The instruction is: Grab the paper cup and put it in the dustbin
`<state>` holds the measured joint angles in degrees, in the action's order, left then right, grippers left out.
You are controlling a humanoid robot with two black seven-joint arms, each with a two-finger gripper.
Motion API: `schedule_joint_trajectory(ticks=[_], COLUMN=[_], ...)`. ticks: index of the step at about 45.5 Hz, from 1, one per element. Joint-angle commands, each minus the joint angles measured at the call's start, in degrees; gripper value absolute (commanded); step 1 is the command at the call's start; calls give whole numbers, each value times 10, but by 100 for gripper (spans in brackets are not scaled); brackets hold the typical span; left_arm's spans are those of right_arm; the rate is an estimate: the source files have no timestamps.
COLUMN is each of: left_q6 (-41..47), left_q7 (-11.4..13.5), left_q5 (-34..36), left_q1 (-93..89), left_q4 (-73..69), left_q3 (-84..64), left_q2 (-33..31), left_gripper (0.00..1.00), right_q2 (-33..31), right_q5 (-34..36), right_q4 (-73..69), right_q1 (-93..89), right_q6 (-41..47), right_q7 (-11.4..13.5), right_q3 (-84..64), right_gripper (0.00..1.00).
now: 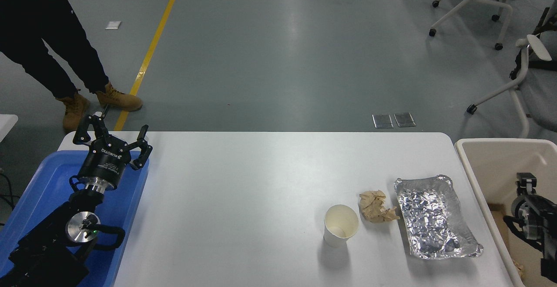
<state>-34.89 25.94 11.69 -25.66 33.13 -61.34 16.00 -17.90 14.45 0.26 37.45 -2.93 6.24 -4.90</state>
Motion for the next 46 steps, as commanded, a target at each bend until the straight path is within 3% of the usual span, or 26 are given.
schedule_joint_trajectory(ticks=[1,11,19,31,46], left_q6=[0,0,0,0,0], left_q7=[0,0,0,0,-1], left_q5=[0,0,0,0,0], left_q1=[0,0,0,0,0], left_q4=[0,0,0,0,0], left_q3=[0,1,0,0,0], left_q2=[0,0,0,0,0], left_gripper=[98,98,98,98,98], right_q2=[-13,-34,-57,-30,-45], right_q5=[-7,-8,-10,-9,-7], right_q4=[-3,-11,-102,-202,-452], right_q1=[29,130,227,362,530], right_q6=[2,7,8,10,20], right_q7=[1,2,2,3,3], right_q3=[-12,-141,-275,-462,-511], right_gripper=[100,100,100,100,100])
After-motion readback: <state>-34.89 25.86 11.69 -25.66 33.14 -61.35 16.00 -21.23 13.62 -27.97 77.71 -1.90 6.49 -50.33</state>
